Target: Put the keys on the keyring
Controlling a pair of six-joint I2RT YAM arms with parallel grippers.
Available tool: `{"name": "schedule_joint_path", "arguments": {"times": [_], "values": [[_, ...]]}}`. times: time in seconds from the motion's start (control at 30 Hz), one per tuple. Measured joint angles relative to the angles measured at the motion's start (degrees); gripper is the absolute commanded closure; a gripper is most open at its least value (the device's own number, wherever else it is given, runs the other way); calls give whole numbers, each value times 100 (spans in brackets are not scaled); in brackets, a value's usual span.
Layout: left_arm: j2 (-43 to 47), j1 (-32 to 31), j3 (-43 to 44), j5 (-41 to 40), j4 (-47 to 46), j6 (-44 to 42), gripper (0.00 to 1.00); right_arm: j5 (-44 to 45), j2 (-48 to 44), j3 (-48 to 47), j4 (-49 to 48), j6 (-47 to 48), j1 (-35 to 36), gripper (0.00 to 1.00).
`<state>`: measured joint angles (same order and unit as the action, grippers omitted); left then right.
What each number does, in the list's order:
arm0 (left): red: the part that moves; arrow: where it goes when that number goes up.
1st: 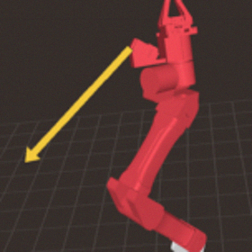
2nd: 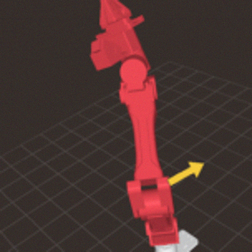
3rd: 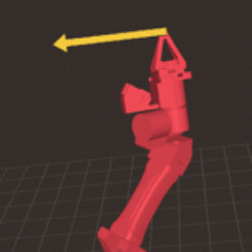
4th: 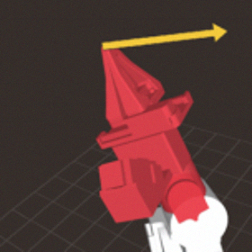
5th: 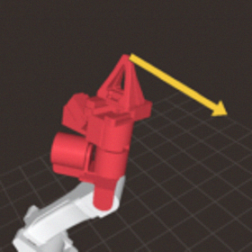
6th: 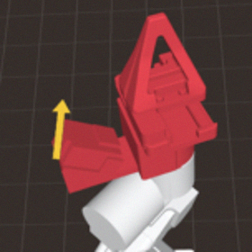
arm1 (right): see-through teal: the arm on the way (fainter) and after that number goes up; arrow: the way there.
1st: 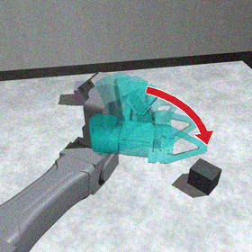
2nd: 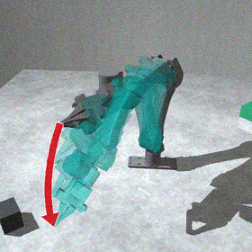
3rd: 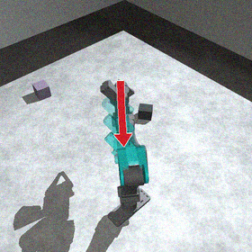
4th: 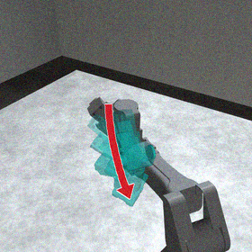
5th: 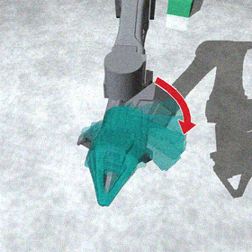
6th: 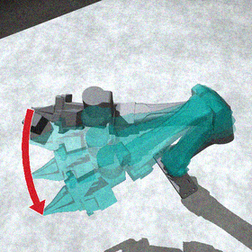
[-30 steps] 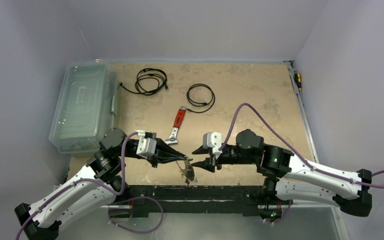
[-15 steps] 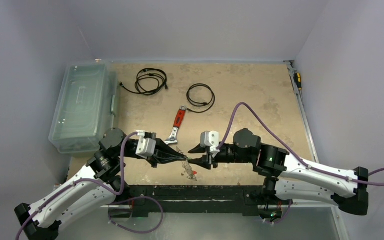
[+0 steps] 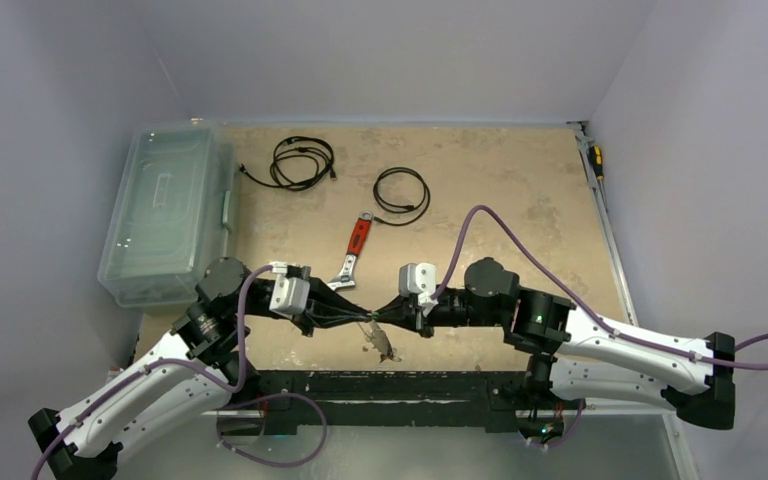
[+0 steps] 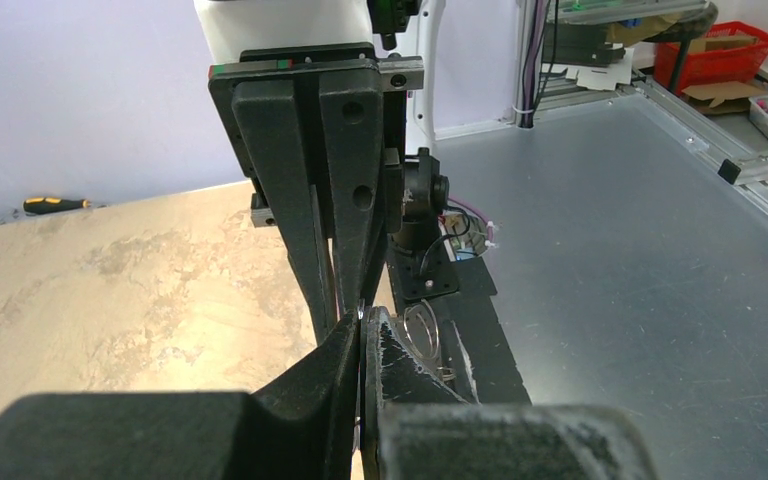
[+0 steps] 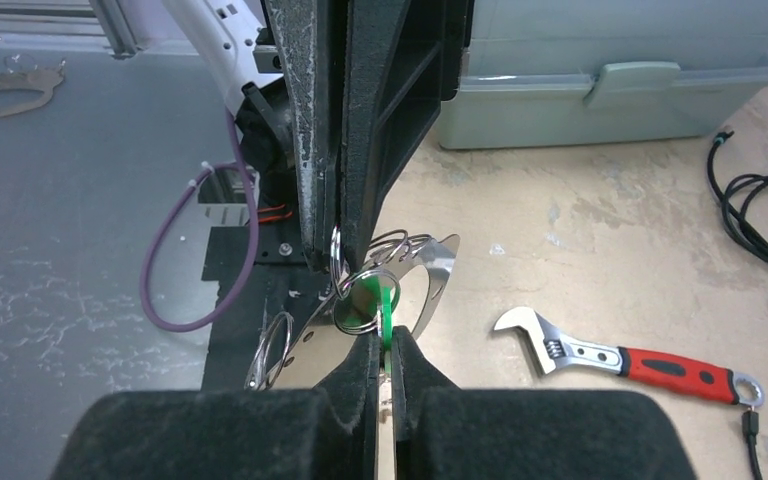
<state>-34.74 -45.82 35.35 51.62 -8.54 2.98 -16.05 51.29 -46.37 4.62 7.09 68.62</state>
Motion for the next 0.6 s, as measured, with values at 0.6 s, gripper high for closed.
{"name": "schedule_joint_path", "arguments": {"times": [0.6], "values": [[-17, 2, 0, -654, 229, -114, 100, 785, -162, -938, 1126, 249, 11, 100]]}}
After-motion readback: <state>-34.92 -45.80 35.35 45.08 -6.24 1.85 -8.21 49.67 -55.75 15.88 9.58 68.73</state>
